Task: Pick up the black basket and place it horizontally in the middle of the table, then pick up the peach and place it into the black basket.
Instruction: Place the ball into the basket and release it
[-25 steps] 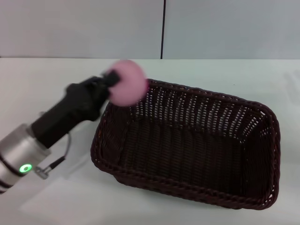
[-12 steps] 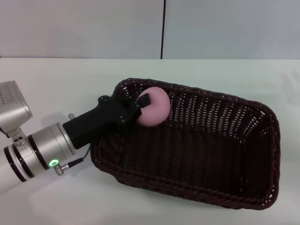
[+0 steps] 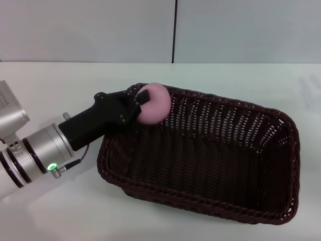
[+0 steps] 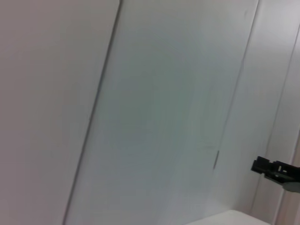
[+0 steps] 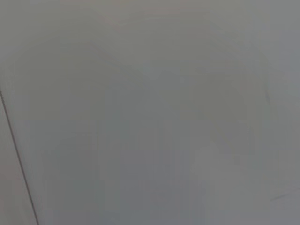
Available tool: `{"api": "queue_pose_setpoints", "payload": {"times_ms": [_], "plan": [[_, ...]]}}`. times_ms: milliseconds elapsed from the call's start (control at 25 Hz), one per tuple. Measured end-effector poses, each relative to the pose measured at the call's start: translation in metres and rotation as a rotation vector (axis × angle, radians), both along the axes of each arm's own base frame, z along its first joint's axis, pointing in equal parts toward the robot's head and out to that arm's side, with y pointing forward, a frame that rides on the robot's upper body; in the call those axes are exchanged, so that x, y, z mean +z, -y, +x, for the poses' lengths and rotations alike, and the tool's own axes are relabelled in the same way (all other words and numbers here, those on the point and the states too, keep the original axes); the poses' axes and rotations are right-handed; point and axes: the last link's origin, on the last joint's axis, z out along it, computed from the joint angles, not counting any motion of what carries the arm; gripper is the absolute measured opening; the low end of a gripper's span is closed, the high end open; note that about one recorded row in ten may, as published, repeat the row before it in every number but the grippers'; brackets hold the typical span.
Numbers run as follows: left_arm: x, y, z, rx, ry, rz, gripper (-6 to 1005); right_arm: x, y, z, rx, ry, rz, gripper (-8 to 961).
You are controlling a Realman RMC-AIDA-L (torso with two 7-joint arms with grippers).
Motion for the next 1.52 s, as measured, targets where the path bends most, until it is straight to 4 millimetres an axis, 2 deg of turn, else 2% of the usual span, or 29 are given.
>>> {"api": "queue_pose_setpoints", "payload": {"times_ms": [480, 800, 1200, 1520], "plan": [[0.012, -0.006, -0.013, 0.017, -0.063, 0.045, 75, 0.0, -0.003, 0.001, -0.015, 0.002, 0.003, 332], [0.021, -0.004, -0.023, 0.065, -0.044, 0.098, 88, 0.0, -0.006, 0.001, -0.02, 0.004, 0.0, 331], [0.029, 0.001, -0.023, 0.036, -0.025, 0.159, 492, 0.0, -0.008, 0.001, -0.031, 0.005, 0.002, 332], [0.049, 0.014, -0.035, 0.119, 0.075, 0.373, 487, 0.001, -0.008, 0.002, -0.035, -0.001, 0.011, 331]]}}
